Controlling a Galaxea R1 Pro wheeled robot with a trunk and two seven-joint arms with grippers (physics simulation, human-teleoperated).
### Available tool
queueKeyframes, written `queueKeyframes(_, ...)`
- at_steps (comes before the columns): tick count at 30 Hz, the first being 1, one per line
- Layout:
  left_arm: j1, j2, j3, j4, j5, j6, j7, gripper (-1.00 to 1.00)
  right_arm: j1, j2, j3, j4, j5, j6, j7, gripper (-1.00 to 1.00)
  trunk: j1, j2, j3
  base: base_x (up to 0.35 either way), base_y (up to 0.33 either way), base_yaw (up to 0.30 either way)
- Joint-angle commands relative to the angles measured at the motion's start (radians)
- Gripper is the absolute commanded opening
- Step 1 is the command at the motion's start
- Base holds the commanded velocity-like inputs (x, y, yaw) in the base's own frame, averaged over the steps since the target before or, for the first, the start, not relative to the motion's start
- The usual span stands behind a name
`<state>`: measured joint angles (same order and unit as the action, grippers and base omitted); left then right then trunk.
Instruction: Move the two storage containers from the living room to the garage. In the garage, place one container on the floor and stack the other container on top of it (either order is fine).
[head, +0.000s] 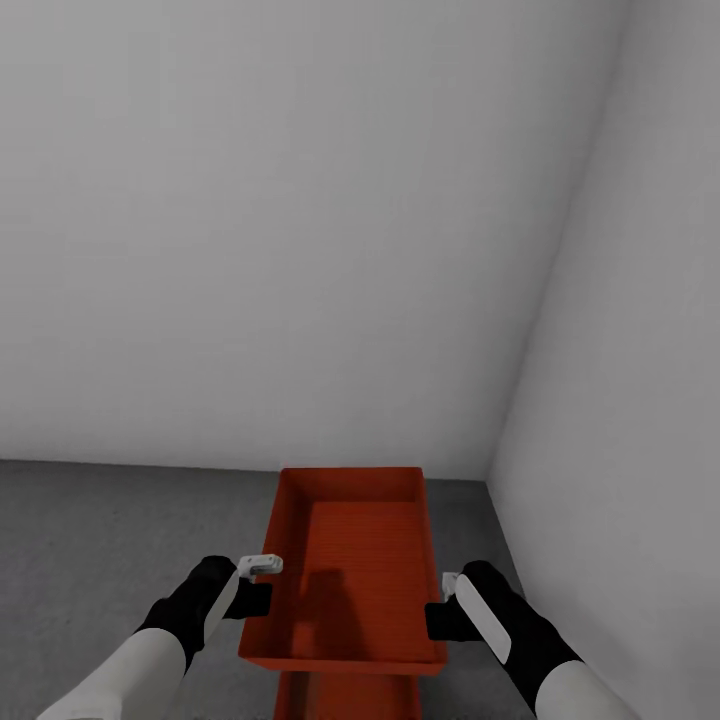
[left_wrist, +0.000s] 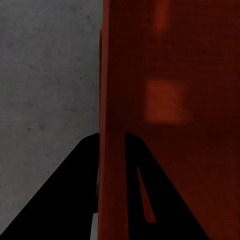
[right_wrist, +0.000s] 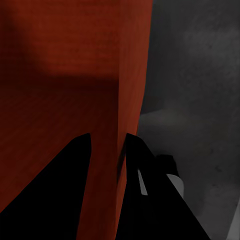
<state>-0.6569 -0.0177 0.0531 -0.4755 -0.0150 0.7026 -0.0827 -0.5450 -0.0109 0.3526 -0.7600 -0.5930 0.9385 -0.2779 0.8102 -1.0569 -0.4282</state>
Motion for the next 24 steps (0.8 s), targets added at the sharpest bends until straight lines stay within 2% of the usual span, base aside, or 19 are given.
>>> queueKeyframes(1, 0.0, -0.002, 0.011, 0.0, -0.019, 0.005, -0.012, -1.0, -0.001, 0.0, 0.001, -0.002, -0.013, -0.001, -0.003, -1.0, 0.004, -0.008, -0.006, 0.0, 0.0, 0.0)
queueKeyframes(24, 0.0, -0.002, 0.011, 0.0, -0.018, 0.005, -0.012, -1.0, -0.001, 0.0, 0.002, -0.002, -0.013, -0.001, -0.003, -1.0, 0.092, -0.169, -0.115, 0.0, 0.0, 0.0)
